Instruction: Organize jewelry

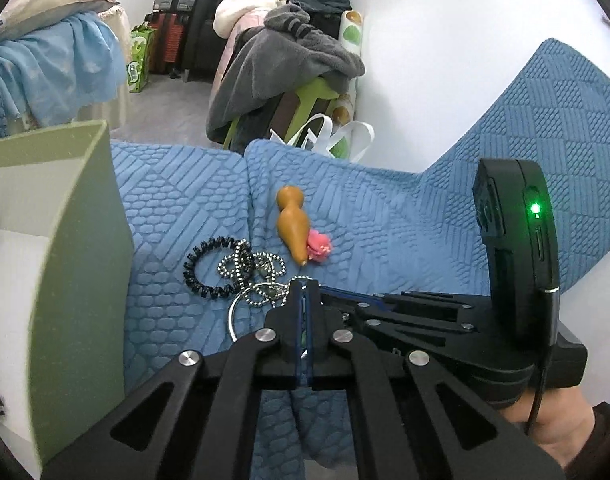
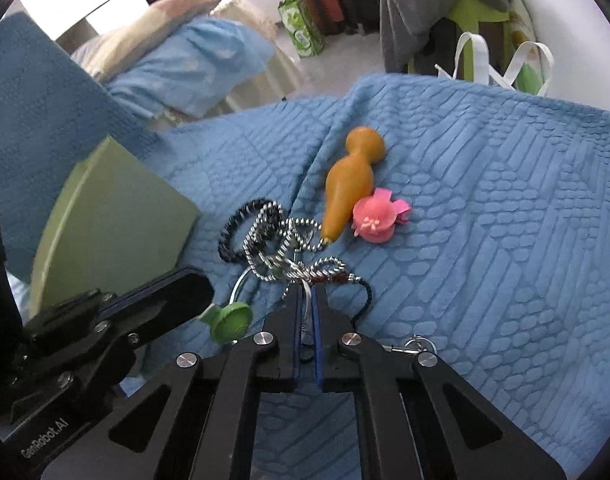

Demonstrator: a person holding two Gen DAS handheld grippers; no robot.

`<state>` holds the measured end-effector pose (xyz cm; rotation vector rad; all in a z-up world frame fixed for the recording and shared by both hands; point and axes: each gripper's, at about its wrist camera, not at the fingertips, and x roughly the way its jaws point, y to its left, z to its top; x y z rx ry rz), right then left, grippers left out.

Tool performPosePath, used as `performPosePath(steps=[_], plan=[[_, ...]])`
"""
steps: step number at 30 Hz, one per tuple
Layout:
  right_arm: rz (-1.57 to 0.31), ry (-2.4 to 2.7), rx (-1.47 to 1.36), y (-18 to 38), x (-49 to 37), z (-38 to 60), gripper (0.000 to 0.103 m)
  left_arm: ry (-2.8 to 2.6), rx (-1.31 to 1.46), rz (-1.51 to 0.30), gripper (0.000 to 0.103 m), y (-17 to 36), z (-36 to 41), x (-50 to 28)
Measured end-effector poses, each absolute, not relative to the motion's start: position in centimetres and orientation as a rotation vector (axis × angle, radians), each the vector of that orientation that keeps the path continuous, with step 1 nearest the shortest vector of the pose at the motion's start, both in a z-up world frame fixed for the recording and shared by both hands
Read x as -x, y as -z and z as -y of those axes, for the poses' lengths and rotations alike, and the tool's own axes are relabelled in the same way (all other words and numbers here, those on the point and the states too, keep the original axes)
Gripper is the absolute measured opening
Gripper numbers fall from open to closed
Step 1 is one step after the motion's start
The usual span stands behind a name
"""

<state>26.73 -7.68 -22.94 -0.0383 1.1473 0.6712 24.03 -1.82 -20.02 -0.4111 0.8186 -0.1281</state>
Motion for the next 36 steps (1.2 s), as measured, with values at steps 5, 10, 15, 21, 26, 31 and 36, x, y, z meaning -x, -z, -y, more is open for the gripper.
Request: performPosePath(steps=[5,10,15,21,26,31,36], plan=[[-1.114,-0.651,0.027,21.9,-26.2,8.8,0.002,0.128,0.433,-0.805,0.0,19.0,1.2,-23.6],[-1.162,-0.598,0.0,23.1,-26.1,9.7,0.004,0.118,0.406,-0.817,0.0,18.5,1.3,-22.9],[-1.165,-0.528,0.008,23.4,-26.0,11.3,0.025,0.122,0.414,-0.821,0.0,18.6,1.1,-22.2],[-1.159,-0.537,0.076,23.9,-25.6,11.5,0.028,0.12,0.432,-0.827,0.0,18.7,0.8,-22.2],[-1.111,-0.549,0.185,23.9,-25.4,10.6,0.028,0.121,0.434,-0.828,0.0,18.7,0.7,-22.0],[-1.079,-0.57,0.257,23.8,-25.5,10.2,0.032,0.121,0.435,-0.83,0.0,18.7,0.8,-22.0],[-1.083,-0.593,0.26,23.9,-25.7,10.1,0.053,0.123,0.436,-0.831,0.0,18.7,0.8,-22.0]])
